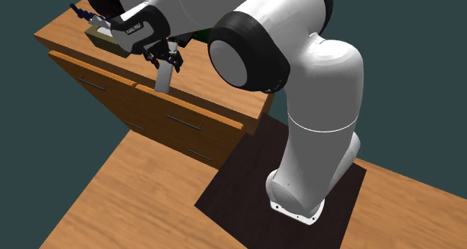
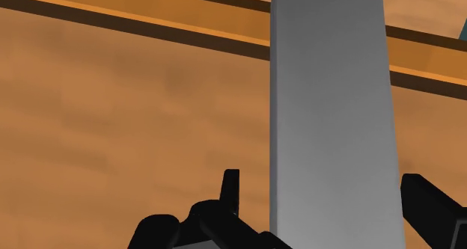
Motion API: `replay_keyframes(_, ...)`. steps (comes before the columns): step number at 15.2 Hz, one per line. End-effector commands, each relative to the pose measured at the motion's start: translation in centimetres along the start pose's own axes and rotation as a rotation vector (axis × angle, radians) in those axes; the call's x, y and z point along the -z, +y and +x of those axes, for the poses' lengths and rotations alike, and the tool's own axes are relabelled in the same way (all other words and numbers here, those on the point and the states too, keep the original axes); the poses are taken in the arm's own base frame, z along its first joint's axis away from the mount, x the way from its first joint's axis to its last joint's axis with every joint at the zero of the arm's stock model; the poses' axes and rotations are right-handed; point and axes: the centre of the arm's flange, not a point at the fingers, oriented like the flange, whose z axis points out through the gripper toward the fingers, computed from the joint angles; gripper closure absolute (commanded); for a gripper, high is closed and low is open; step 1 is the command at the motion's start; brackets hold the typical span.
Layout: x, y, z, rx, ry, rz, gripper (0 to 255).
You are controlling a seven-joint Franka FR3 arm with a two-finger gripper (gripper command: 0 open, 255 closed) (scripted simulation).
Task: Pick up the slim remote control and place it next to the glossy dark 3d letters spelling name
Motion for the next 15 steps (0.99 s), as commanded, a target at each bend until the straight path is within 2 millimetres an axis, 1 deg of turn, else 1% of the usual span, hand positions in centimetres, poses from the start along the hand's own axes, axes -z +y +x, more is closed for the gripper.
replay_keyframes(1,-0.1,0.0,0.0,0.000,0.000,-0.001,0)
replay_keyframes(3,0.0,0.1,-0.1,0.000,0.000,-0.001,0)
replay_keyframes(6,4.0,0.1,-0.1,0.000,0.000,-0.001,0)
replay_keyframes(7,5.0,0.1,-0.1,0.000,0.000,-0.001,0)
replay_keyframes(15,5.0,0.1,-0.1,0.000,0.000,-0.001,0)
